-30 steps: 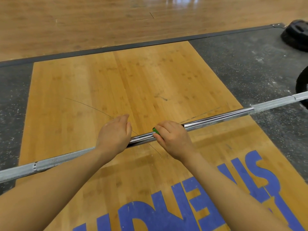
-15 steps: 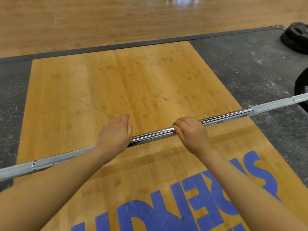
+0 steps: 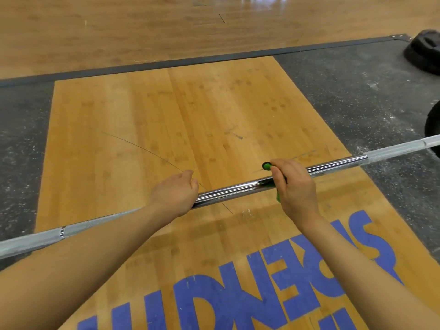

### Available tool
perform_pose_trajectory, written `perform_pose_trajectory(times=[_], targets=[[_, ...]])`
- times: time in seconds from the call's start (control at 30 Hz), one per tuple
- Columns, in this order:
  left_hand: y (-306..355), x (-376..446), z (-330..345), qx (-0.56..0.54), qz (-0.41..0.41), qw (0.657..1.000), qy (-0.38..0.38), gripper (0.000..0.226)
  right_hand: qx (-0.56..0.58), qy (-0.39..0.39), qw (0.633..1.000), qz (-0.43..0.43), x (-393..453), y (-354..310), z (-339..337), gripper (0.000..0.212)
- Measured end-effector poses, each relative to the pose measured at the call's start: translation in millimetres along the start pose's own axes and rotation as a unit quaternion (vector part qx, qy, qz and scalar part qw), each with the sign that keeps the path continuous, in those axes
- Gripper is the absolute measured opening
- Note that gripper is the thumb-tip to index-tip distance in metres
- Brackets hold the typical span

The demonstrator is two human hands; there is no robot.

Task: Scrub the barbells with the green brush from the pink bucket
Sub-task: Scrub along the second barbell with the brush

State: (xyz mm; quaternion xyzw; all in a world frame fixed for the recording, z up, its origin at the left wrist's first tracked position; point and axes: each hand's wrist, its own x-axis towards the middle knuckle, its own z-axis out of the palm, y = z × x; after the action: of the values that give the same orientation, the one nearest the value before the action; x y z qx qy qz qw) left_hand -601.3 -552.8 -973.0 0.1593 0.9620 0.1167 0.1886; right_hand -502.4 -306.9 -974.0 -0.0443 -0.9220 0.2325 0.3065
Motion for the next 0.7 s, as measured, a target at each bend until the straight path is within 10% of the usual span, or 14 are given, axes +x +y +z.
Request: perform_pose_trajectory(times=[0.7], targets=[[13.3,-66.3,23.0,0.046,0.033,0.997,-0.047,0.044,-0.044,-0.026,0.996,-0.077,-32.7,-2.0,-17.0,0.051]])
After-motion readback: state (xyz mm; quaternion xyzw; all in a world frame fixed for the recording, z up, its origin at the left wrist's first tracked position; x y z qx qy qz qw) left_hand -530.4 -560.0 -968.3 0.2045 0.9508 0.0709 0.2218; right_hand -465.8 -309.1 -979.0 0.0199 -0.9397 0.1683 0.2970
